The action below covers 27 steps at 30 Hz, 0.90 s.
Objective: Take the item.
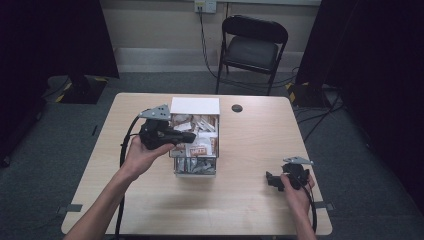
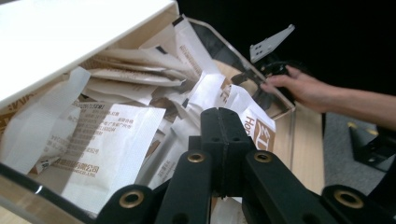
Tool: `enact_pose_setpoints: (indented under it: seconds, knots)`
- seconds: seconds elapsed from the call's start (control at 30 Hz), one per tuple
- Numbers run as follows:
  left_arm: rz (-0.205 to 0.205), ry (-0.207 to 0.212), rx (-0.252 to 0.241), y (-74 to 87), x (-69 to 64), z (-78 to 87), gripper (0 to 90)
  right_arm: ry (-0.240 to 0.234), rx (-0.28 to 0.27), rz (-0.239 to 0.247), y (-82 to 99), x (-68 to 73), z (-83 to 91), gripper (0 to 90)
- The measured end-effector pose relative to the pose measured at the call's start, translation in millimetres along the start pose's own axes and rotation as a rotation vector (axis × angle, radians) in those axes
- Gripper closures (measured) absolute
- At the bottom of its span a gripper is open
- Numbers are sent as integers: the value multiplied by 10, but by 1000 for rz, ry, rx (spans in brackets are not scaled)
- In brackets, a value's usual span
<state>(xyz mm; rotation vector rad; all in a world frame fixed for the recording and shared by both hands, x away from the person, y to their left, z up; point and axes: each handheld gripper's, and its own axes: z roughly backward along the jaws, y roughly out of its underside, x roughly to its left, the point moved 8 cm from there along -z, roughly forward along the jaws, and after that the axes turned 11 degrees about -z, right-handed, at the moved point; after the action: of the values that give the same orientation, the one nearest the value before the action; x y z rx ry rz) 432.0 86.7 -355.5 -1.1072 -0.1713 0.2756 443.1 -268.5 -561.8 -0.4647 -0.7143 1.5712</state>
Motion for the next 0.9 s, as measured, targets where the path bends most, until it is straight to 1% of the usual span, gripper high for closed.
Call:
enact_pose_setpoints:
  seconds: [0.17, 0.2, 0.27, 0.37, 0.43, 0.5, 0.6, 0.7, 0.83, 0.9]
  knots:
    - [31, 26, -48, -40, -4, 45, 900, 0, 0, 0, 0, 0, 0, 0]
    - [34, 37, -57, -47, -11, 54, 900, -1, 0, -1, 0, 1, 0, 0]
    - [26, 38, -61, -53, -18, 63, 900, -1, 0, 0, 0, 1, 0, 0]
    - [36, 45, -74, -67, -27, 72, 900, 0, 0, 0, 0, 0, 0, 0]
    - [35, 42, -77, -74, -27, 78, 900, -1, 0, 0, 0, 1, 0, 0]
    - [48, 36, -87, -86, -20, 88, 900, -1, 0, -1, 0, 1, 0, 0]
    - [58, 38, -105, -101, -20, 116, 900, -1, 0, 0, 0, 1, 0, 0]
    - [60, 46, -118, -105, -25, 150, 900, 0, 0, 0, 0, 0, 0, 0]
    - [65, 39, -140, -135, -32, 207, 900, 0, 0, 0, 0, 0, 0, 0]
    - [56, 36, -144, -153, -41, 239, 900, 0, 0, 0, 0, 0, 0, 0]
